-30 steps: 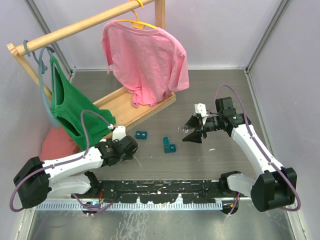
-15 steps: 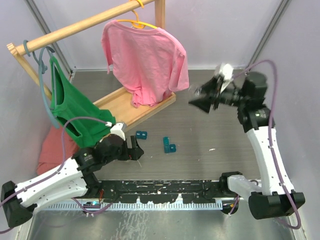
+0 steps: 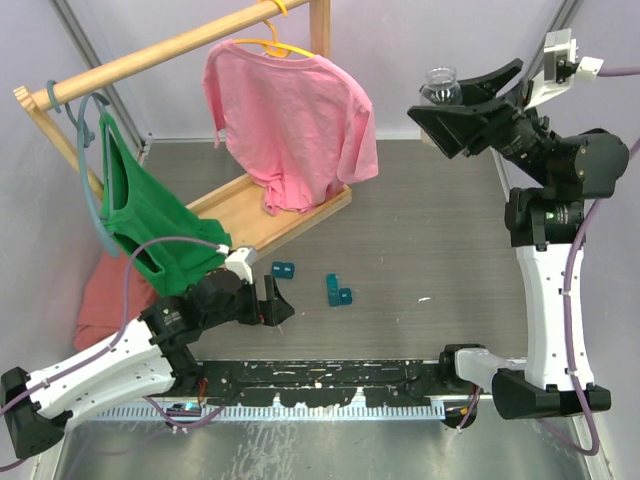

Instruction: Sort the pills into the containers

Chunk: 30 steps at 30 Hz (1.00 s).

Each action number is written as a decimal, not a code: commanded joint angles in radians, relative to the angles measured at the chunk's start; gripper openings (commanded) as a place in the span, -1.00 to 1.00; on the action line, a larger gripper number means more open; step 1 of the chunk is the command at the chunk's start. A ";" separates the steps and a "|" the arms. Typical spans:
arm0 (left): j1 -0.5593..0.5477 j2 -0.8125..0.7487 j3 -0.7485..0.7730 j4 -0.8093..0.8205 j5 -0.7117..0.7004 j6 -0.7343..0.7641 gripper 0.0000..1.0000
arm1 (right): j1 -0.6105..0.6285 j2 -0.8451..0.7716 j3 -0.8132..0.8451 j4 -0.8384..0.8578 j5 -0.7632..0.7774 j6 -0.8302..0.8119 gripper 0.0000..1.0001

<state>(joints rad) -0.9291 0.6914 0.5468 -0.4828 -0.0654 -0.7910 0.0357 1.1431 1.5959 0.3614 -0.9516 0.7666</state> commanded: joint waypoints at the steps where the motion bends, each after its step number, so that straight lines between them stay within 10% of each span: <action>1: 0.002 -0.018 0.037 0.085 0.065 0.038 0.91 | -0.006 0.027 0.031 0.097 -0.149 0.011 -0.98; 3: 0.003 -0.029 0.018 0.131 0.075 0.056 0.98 | 0.087 0.102 -0.094 1.059 -0.253 0.816 -0.98; 4: 0.003 -0.035 0.008 0.159 0.077 0.066 0.98 | 0.056 0.087 -0.128 1.123 -0.208 0.778 -0.98; 7: 0.004 -0.048 -0.039 0.272 0.101 0.088 0.96 | 0.005 -0.053 -0.021 -0.252 0.067 -0.290 -0.98; 12: 0.004 -0.064 -0.101 0.423 0.116 0.108 0.96 | 0.057 -0.094 -0.371 0.419 -0.288 0.077 -0.98; 14: 0.004 -0.070 -0.119 0.473 0.117 0.129 0.96 | 0.085 -0.116 -0.449 0.443 -0.364 0.015 -0.98; 19: 0.003 -0.109 -0.204 0.641 0.130 0.229 0.96 | 0.134 -0.152 -0.532 -0.101 -0.468 -0.470 -0.98; 23: 0.003 -0.146 -0.278 0.775 0.099 0.335 0.96 | 0.176 -0.142 -0.482 -0.890 -0.442 -1.388 -0.98; 30: 0.003 -0.150 -0.337 0.862 0.033 0.437 0.96 | 0.219 -0.110 -0.647 -1.034 -0.286 -1.767 -0.98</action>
<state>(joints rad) -0.9287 0.5430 0.2138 0.2276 0.0238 -0.4465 0.2379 1.0164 0.9985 -0.4618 -1.3243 -0.6071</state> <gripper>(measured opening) 0.981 0.592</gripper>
